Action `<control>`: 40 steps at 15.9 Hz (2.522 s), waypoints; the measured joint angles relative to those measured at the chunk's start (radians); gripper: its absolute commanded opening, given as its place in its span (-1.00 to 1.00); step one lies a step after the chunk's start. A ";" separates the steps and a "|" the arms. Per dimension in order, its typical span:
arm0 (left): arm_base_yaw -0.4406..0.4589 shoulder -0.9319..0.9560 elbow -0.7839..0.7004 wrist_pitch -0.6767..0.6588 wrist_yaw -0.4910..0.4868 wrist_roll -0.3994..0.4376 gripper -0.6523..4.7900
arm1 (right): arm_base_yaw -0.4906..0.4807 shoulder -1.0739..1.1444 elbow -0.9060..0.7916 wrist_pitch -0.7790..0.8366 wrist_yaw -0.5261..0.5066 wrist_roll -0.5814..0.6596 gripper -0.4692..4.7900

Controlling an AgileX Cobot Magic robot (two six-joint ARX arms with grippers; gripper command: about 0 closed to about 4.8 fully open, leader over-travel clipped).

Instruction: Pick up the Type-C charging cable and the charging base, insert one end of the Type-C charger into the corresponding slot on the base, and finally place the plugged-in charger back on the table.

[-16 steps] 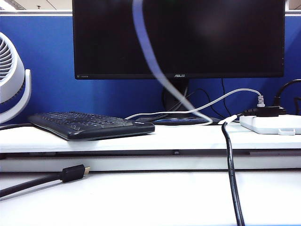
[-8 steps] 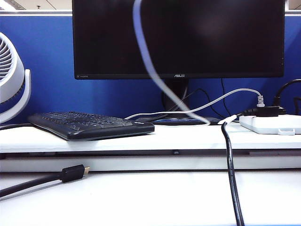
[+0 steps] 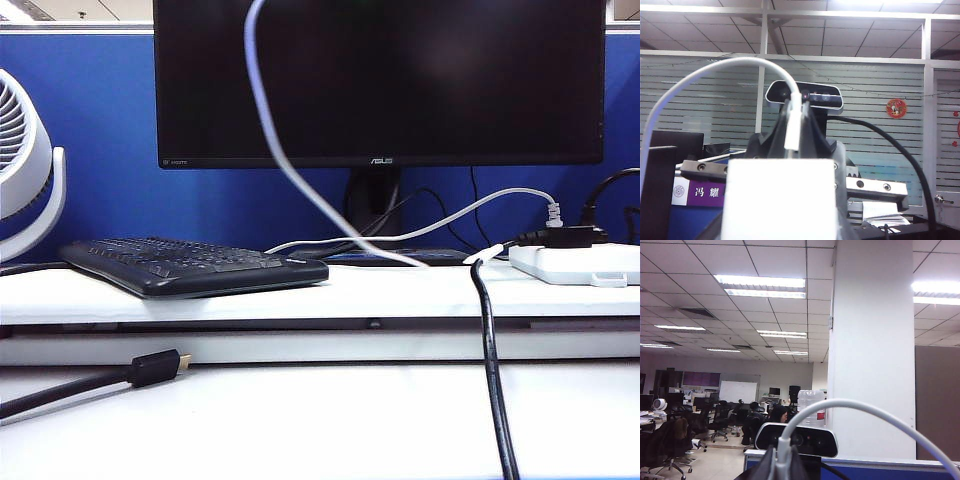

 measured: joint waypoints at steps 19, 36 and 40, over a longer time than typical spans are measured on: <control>0.000 0.000 0.000 0.003 -0.016 0.000 -0.43 | 0.001 -0.008 0.000 -0.020 -0.004 0.000 -0.82; 0.001 0.003 -0.001 0.029 -0.038 0.000 -0.44 | 0.000 -0.013 0.006 -0.072 -0.048 -0.030 -0.82; 0.000 0.003 -0.002 0.031 -0.038 0.000 -0.44 | -0.002 -0.014 0.007 -0.074 -0.060 -0.049 -0.82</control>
